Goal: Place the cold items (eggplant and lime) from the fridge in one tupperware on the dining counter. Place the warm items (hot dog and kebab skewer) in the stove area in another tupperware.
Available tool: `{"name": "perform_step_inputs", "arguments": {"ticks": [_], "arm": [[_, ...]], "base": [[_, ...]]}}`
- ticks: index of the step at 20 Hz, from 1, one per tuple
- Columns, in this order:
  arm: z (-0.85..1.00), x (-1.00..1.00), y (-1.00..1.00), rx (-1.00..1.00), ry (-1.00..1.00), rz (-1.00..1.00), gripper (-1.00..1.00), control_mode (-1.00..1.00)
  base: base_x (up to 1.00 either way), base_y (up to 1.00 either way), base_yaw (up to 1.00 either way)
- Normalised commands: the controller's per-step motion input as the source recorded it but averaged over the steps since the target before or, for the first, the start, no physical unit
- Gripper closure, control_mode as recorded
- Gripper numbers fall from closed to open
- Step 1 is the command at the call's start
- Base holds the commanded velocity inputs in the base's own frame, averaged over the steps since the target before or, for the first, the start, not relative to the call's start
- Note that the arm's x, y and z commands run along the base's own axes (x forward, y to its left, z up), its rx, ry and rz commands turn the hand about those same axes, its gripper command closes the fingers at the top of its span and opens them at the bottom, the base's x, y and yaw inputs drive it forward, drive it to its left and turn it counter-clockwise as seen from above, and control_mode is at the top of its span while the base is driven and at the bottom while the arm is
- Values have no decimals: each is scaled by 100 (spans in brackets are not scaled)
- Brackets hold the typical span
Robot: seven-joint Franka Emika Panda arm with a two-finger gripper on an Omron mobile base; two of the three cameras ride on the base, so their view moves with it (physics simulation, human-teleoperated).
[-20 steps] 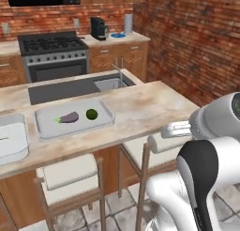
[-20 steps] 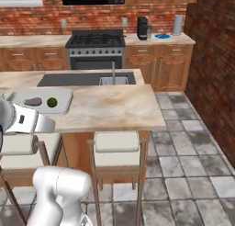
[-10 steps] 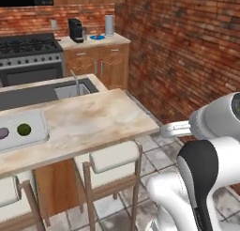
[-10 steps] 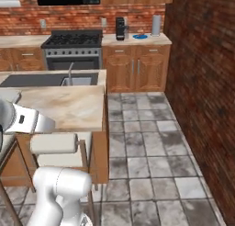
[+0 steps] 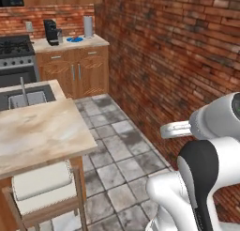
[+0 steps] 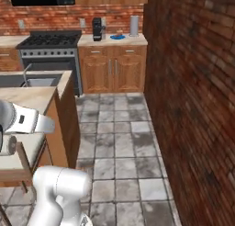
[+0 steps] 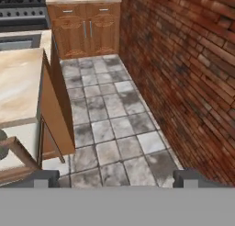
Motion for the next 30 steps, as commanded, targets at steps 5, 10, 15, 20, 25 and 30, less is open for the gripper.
{"name": "perform_step_inputs", "arguments": {"ticks": [5,10,15,20,25,30], "arm": [[0,0,0,0,0,0,-100,100],[0,0,0,0,0,0,-100,100],[0,0,0,0,0,0,-100,100],[0,0,0,0,0,0,-100,100],[0,0,0,0,0,0,-100,100],[0,0,0,0,0,0,-100,100]], "base": [[89,-75,6],[100,-31,24],[100,-22,26],[100,-36,26],[100,-36,22],[100,-32,17]]}}
